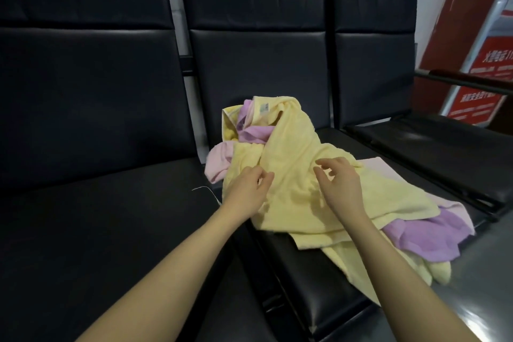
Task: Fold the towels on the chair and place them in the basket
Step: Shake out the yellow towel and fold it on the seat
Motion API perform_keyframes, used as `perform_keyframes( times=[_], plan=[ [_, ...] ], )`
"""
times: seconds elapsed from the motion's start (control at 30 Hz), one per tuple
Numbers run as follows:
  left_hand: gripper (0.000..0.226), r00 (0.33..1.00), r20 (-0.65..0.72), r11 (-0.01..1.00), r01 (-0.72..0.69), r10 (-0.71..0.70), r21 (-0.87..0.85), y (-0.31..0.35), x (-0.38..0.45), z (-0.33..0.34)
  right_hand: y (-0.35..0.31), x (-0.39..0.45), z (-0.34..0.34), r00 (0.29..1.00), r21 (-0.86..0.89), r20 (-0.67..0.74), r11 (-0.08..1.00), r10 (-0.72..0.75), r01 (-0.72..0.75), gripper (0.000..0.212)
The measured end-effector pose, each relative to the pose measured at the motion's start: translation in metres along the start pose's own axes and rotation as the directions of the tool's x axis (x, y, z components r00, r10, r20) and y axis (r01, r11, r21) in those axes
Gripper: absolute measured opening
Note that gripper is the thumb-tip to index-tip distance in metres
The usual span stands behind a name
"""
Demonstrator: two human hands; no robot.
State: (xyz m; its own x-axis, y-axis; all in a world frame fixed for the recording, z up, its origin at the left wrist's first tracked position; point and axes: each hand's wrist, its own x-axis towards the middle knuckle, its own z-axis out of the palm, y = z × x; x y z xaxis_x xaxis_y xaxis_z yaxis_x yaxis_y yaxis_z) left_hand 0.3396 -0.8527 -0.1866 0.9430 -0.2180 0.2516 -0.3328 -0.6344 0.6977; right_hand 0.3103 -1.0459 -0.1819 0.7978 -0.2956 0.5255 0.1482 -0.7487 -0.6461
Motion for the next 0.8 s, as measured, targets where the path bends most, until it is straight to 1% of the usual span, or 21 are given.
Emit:
perform_keyframes(
  times=[0.03,0.13,0.23,0.27,0.33,0.43,0.5,0.57,0.6,0.7,0.8],
  plan=[
    [0.03,1.0,-0.011,0.998,0.016,-0.015,0.061,-0.001,0.005,0.006,0.006,0.007,0.002,1.0,-0.07,0.014,0.997,0.013,-0.012,0.022],
    [0.044,0.995,-0.038,0.971,0.098,-0.092,0.217,-0.002,0.019,0.022,0.02,0.024,0.01,0.998,-0.218,0.019,0.974,0.058,-0.052,0.031],
    [0.047,0.992,-0.049,0.957,0.125,-0.116,0.264,-0.003,0.025,0.037,0.031,0.032,0.018,0.982,-0.329,0.001,0.927,0.191,-0.18,0.029],
    [0.044,0.993,-0.059,0.963,0.109,-0.098,0.246,-0.005,0.025,0.041,0.034,0.033,0.02,0.976,-0.361,0.001,0.91,0.217,-0.202,0.027],
    [0.035,0.992,-0.095,0.989,0.092,-0.081,0.115,-0.007,0.022,0.047,0.04,0.033,0.022,0.973,-0.373,-0.008,0.902,0.232,-0.218,0.025],
    [0.026,0.976,-0.163,0.983,0.122,-0.144,-0.135,-0.008,0.019,0.049,0.044,0.031,0.022,0.98,-0.345,-0.029,0.918,0.196,-0.194,0.022],
    [0.025,0.962,-0.203,0.962,0.134,-0.184,-0.236,-0.006,0.02,0.045,0.044,0.03,0.022,0.988,-0.301,-0.03,0.941,0.15,-0.152,0.019],
    [0.022,0.957,-0.233,0.958,0.107,-0.172,-0.268,-0.002,0.021,0.038,0.041,0.029,0.021,0.987,-0.222,0.006,0.963,0.16,-0.154,0.029],
    [0.02,0.956,-0.249,0.959,0.082,-0.153,-0.272,-0.001,0.022,0.034,0.04,0.03,0.02,0.981,-0.218,0.046,0.96,0.19,-0.175,0.034],
    [0.017,0.954,-0.279,0.959,0.031,-0.113,-0.283,0.003,0.021,0.024,0.038,0.032,0.02,0.949,-0.325,0.149,0.92,0.278,-0.219,0.032],
    [0.016,0.956,-0.276,0.963,0.026,-0.103,-0.27,0.008,0.02,0.021,0.036,0.033,0.019,0.939,-0.327,0.147,0.911,0.311,-0.251,0.024]
  ],
)
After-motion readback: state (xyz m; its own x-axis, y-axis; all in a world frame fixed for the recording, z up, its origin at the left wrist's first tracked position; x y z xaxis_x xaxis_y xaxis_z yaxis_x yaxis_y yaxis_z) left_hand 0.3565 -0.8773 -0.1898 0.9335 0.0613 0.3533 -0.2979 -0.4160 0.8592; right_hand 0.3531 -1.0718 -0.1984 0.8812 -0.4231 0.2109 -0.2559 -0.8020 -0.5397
